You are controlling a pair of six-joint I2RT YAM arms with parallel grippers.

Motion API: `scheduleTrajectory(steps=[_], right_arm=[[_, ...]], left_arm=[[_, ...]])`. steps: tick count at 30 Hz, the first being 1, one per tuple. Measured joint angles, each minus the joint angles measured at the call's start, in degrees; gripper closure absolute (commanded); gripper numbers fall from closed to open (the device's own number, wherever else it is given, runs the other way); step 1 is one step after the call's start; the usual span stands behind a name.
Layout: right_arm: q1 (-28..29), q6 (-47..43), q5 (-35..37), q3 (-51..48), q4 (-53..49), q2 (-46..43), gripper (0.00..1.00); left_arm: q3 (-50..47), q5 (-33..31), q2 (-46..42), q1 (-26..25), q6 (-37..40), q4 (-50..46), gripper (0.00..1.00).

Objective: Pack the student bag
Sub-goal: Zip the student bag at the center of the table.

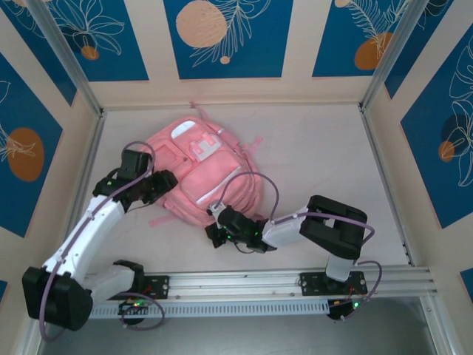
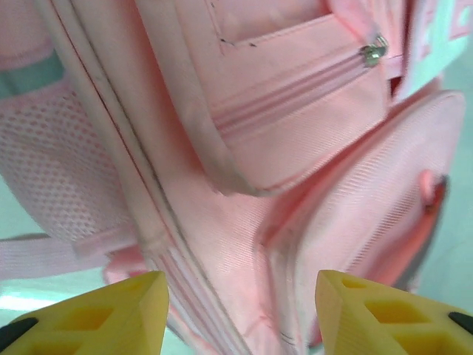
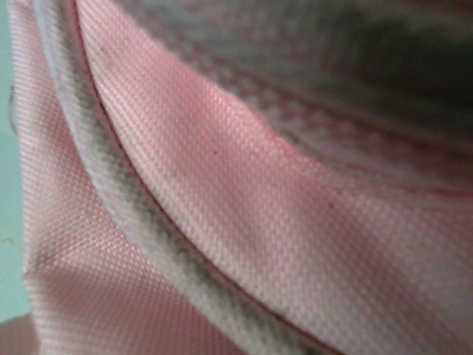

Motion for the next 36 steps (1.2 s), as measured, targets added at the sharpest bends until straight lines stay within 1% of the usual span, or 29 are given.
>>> scheduleTrajectory(steps=[4,9,13,16,25,26,28,33,36], right_arm=[[0.0,0.9,-0.2,0.0,0.4,0.4,1.0],[0.0,1.8,-0.2,0.0,0.7,0.4,1.0],[0.0,2.4,-0.2,0.0,0.7,0.4,1.0],[0.0,2.6,-0.2,0.0,0.7,0.4,1.0],[0.0,3.1,-0.2,0.0,0.7,0.4,1.0],[0.0,3.1,-0.2,0.0,0.7,0.4,1.0],[0.0,3.3,-0.2,0.0,0.7,0.4,1.0],[0.0,3.5,0.0,0.0,0.7,0.4,1.0],[0.0,3.5,0.0,0.0,0.7,0.4,1.0]], left_arm=[[-6.1,2.9,-4.2,-1.2,-5.0,1.0,0.44],[-10.7,3.0,-7.3,-3.7,-10.3,0.6,0.42],[-12.3,3.0,-9.6,-4.7,-13.3,1.0,0.41],[-12.8,3.0,-8.9,-6.0,-14.8,2.6,0.41],[-15.3,2.3,-3.8,-12.9,-17.7,9.2,0.44],[-15.3,2.2,-3.2,-13.5,-17.8,9.9,0.46],[-15.3,1.8,-2.1,-14.3,-18.2,10.9,0.52],[-15.3,0.7,-0.2,-14.7,-18.7,12.3,0.77],[-15.3,0.6,0.2,-14.7,-18.5,12.9,0.88]])
